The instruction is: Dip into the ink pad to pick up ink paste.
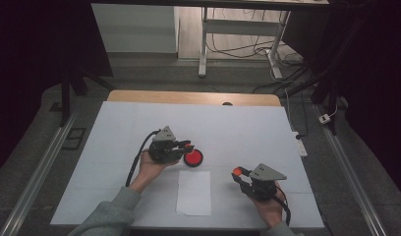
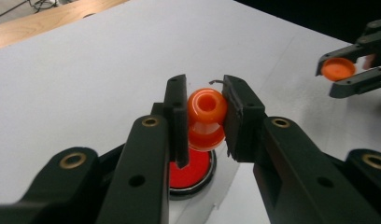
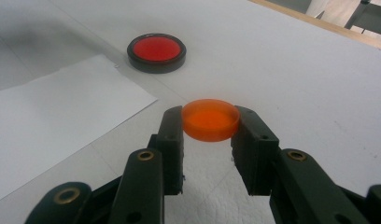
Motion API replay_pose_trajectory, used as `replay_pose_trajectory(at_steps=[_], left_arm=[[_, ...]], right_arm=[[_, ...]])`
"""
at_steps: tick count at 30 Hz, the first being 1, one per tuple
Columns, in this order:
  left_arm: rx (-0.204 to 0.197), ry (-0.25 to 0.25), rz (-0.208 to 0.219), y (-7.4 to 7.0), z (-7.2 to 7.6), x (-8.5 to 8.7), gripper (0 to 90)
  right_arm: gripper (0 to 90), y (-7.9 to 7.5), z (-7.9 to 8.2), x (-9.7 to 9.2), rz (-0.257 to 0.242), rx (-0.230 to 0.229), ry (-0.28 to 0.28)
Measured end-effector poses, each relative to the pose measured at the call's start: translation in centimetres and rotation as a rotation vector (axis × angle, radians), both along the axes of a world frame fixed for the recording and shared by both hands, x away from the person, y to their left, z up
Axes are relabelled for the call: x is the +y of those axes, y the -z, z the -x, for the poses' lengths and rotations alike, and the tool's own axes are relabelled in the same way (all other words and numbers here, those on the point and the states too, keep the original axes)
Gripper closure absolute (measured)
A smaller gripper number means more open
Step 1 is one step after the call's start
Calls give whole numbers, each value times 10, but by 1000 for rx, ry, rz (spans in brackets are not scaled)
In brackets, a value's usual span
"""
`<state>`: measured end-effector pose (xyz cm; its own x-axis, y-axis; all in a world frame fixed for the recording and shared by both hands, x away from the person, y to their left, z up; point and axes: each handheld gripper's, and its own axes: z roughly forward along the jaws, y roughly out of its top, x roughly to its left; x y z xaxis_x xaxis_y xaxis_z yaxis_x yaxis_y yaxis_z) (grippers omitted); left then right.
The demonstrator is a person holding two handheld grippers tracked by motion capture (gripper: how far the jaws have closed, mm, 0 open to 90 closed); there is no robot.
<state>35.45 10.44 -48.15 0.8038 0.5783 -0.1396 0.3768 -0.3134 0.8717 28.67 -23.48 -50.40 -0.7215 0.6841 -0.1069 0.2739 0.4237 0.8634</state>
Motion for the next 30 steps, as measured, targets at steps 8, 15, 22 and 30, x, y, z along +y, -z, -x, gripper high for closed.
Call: replay_pose_trajectory(at_steps=[8, 15, 22, 30], left_arm=[[-22, 13, -21, -9, 9, 2, 726], [-7, 25, -10, -11, 12, 5, 726], [-7, 35, -3, -13, 15, 6, 726], [-2, 55, 6, -17, 23, 8, 726]], right_arm=[[644, 0, 0, 0, 0, -1, -2], [644, 0, 0, -1, 0, 2, -4], [644, 0, 0, -1, -1, 3, -3], [644, 0, 0, -2, 0, 2, 1]])
